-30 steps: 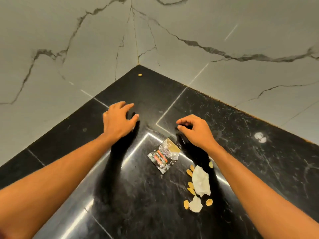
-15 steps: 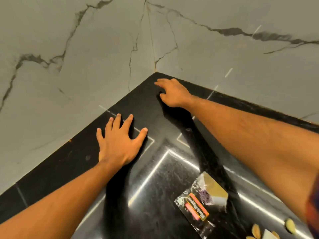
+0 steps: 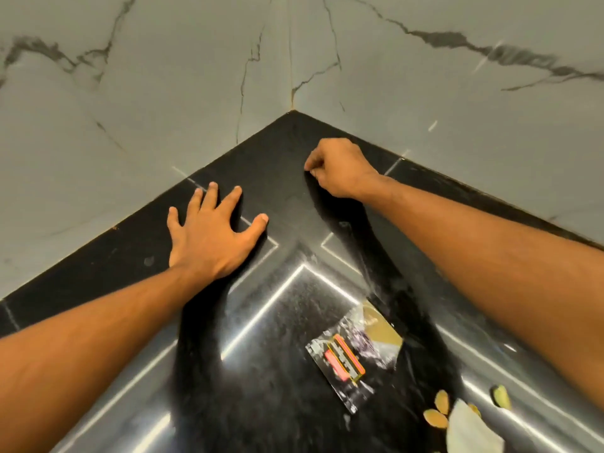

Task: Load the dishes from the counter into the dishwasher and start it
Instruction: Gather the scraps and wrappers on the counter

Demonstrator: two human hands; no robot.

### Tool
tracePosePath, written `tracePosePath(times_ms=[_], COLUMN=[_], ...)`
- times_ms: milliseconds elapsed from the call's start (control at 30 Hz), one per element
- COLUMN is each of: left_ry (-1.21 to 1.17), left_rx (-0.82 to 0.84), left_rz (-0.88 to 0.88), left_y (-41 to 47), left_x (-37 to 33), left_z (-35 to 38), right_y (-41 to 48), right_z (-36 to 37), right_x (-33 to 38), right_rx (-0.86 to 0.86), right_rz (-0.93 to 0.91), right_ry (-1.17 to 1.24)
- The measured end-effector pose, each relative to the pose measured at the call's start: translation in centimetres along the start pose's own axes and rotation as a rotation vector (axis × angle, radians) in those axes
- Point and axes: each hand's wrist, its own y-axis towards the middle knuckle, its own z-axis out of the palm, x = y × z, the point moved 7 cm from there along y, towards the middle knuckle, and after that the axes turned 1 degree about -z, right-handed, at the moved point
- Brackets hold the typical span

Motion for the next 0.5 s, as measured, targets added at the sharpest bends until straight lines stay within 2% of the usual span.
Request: tracePosePath(times_ms=[167,300,400,467,500], left_ry=[-0.043,-0.132,-0.453,-0.696,-0.73], left_rx=[-0.073,-0.215,-0.278,-0.264,-0.239], left_rz=[0.029,0.249,0.279,0.279,0.322], left_y=[-0.1,-1.5,-5.8,-9.9,-12.4], left_x=[0.0,-1.9,-3.8,-6.3,-7.8], left_z=[-0.4,-1.8,-2.2,-2.0,-1.9], right_y=[-11.9,-21.9,-28.3,-31.0,-32.1], right_z=[-3.3,-5.7,-6.8,-6.5,-6.2], right_x=[-1.1,-4.7,-7.2,-7.9,-7.4], right_rx=[0.159,0.117,-0.004,-0.084,-0.11], right_rz=[-0.041,0.089,0.234,0.312,0.326], right_ry=[0.022,0.08,0.21,0.293,0.32])
